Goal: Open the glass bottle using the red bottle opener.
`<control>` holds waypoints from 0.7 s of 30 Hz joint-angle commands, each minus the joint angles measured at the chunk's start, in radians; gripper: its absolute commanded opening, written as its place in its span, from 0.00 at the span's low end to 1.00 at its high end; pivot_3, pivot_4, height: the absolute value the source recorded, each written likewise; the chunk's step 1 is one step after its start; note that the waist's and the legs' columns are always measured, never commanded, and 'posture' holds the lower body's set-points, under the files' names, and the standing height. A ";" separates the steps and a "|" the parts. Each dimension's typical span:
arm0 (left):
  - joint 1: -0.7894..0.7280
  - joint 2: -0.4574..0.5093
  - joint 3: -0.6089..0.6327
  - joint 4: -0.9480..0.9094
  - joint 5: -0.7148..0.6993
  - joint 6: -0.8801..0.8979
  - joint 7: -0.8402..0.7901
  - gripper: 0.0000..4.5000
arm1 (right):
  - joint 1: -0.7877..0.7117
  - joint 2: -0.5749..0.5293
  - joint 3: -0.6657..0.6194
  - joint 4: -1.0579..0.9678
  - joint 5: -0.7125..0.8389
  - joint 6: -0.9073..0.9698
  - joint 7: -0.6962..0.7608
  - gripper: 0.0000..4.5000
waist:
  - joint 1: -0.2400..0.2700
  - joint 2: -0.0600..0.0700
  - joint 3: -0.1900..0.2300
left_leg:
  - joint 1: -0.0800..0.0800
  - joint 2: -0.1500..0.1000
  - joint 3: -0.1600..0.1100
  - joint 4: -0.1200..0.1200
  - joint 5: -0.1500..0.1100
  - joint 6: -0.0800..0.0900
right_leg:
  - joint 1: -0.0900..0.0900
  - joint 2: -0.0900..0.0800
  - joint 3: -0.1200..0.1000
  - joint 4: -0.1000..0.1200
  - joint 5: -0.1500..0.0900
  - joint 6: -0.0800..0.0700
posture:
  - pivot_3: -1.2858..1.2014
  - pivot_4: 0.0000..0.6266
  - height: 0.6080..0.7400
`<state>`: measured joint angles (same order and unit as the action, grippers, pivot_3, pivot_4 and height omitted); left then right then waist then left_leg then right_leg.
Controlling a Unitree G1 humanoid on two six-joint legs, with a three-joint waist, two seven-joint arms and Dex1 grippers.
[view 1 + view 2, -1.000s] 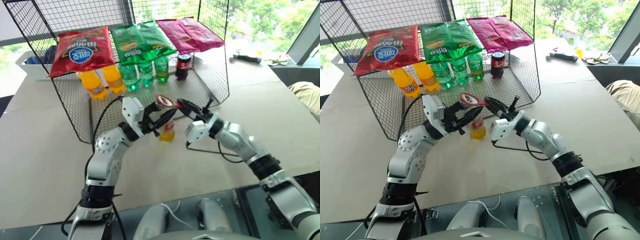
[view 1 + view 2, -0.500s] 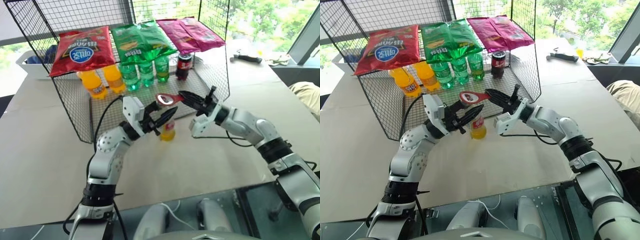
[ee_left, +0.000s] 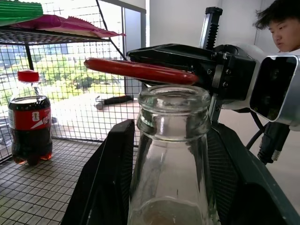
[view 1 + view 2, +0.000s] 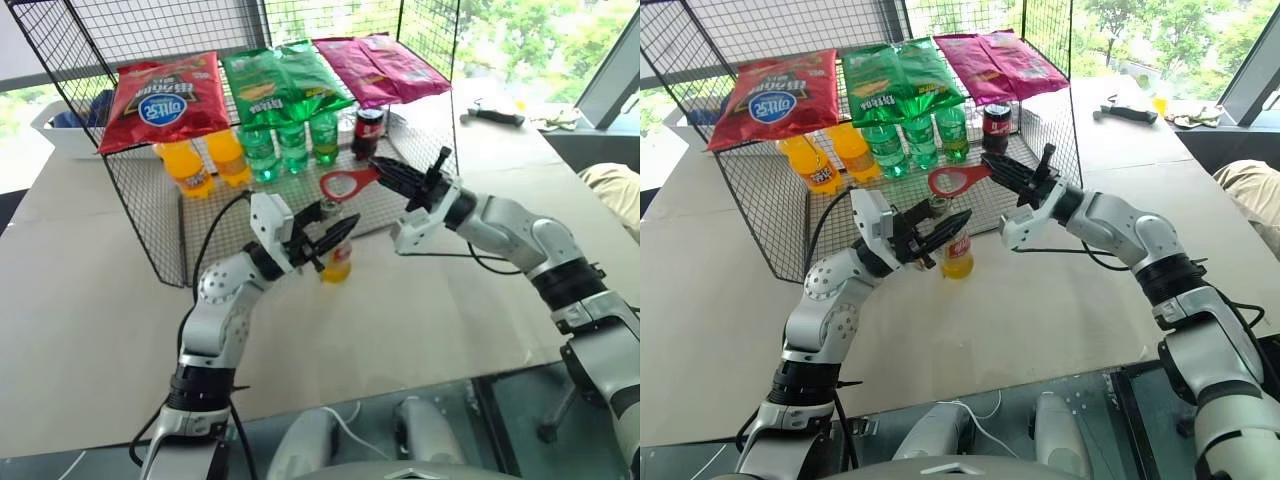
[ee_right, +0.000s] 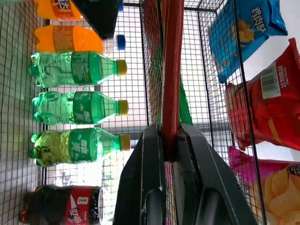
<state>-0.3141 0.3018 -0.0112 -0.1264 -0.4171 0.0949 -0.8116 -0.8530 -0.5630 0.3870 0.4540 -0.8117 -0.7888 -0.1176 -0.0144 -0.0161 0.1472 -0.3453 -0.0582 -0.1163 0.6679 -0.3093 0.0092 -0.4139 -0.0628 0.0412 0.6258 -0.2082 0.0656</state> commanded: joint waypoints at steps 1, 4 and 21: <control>0.018 -0.001 -0.028 0.021 -0.003 0.029 -0.012 0.39 | -0.024 0.001 -0.058 -0.005 0.071 0.006 -0.013 0.00 | 0.000 0.000 0.000 | 0.000 0.000 0.000 0.000 0.000 0.000 | 0.000 0.000 0.000 0.000 0.000 0.000 | 0.52 0.24 1.00; 0.017 -0.003 -0.025 0.021 -0.013 0.036 -0.010 0.39 | 0.012 0.030 -0.069 0.005 0.153 0.009 0.023 0.00 | 0.000 0.000 0.000 | 0.000 0.000 0.000 0.000 0.000 0.000 | 0.000 0.000 0.000 0.000 0.000 0.000 | 0.52 0.24 1.00; 0.030 0.010 -0.016 0.005 -0.012 0.035 0.002 0.39 | 0.285 0.285 -0.159 -0.183 0.677 0.383 0.372 0.00 | 0.000 0.001 0.000 | 0.000 0.003 -0.001 0.000 0.000 0.000 | 0.000 0.000 -0.001 0.000 0.000 0.000 | 0.52 0.24 1.00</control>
<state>-0.3088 0.3048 -0.0076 -0.1308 -0.4356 0.1023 -0.8104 -0.5776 -0.2841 0.2515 0.3326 -0.1563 -0.4287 0.2422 -0.0142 -0.0156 0.1476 -0.3454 -0.0552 -0.1175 0.6675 -0.3096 0.0096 -0.4139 -0.0627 0.0406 0.6256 -0.2081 0.0657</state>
